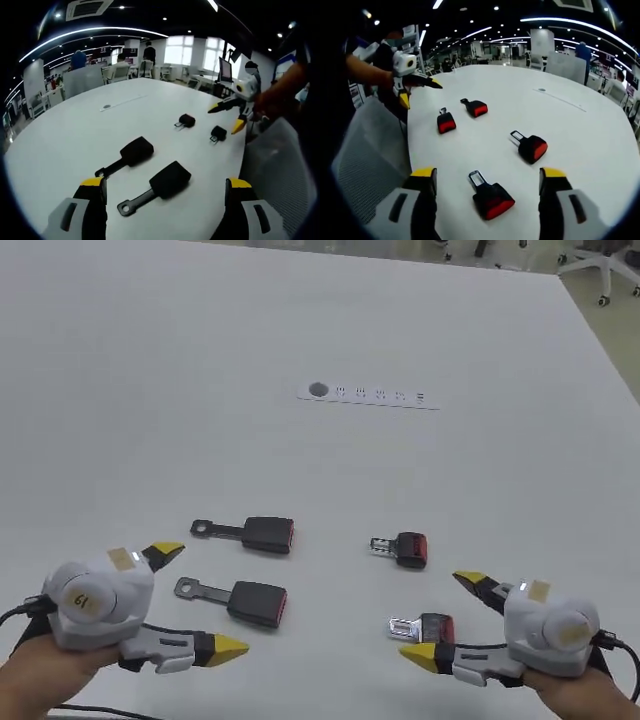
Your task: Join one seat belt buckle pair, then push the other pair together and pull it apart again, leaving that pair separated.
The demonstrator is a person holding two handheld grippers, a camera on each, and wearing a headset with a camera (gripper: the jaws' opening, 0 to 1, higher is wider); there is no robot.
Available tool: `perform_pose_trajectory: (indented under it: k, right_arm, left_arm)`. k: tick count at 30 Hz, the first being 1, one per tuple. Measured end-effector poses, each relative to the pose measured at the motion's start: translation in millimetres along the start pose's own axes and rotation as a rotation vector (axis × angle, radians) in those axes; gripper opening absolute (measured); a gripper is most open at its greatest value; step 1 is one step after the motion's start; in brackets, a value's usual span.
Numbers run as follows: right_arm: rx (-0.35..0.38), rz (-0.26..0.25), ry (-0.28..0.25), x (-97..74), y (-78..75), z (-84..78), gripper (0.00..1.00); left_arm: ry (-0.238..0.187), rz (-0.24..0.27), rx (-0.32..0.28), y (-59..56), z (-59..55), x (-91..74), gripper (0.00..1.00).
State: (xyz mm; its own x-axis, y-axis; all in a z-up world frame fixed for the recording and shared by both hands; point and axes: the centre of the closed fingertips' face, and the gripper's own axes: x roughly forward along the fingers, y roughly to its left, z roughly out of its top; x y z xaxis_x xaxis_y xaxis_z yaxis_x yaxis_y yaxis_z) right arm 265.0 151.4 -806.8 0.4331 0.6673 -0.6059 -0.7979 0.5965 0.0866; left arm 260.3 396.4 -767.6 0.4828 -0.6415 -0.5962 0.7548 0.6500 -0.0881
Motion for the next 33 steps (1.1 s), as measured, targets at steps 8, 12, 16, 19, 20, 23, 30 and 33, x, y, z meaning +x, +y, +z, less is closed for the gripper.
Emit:
perform_pose_trajectory:
  k: [8, 12, 16, 19, 20, 23, 30, 33]
  right_arm:
    - [-0.021, 0.048, 0.037, 3.4, -0.6, -6.1, 0.82]
    - [-0.035, 0.079, 0.067, 6.3, 1.1, -12.3, 0.81]
    - [-0.052, 0.102, 0.098, 7.5, 1.6, -18.4, 0.78]
    - [-0.052, 0.116, 0.109, 8.3, 1.1, -21.7, 0.77]
    - [-0.056, 0.119, 0.114, 8.6, 0.6, -23.2, 0.77]
    - [-0.069, 0.134, 0.136, 9.5, 0.9, -28.1, 0.76]
    - [-0.085, 0.17, 0.165, 9.8, 0.4, -35.2, 0.71]
    - [-0.104, 0.187, 0.193, 9.0, -0.5, -40.9, 0.7]
  left_arm:
    - [0.044, -0.048, 0.045, 1.7, -5.2, 10.8, 0.99]
    - [0.056, -0.073, 0.057, 2.0, -6.2, 16.2, 0.97]
    - [0.08, -0.098, 0.076, 2.1, -11.2, 24.3, 0.97]
    - [0.093, -0.116, 0.091, 0.8, -14.2, 29.5, 0.95]
    - [0.098, -0.123, 0.097, 0.4, -15.4, 31.6, 0.95]
    - [0.12, -0.139, 0.112, -0.6, -19.3, 36.9, 0.94]
    - [0.149, -0.18, 0.164, -2.3, -23.6, 48.0, 0.88]
    - [0.163, -0.193, 0.184, -1.3, -25.8, 52.5, 0.87]
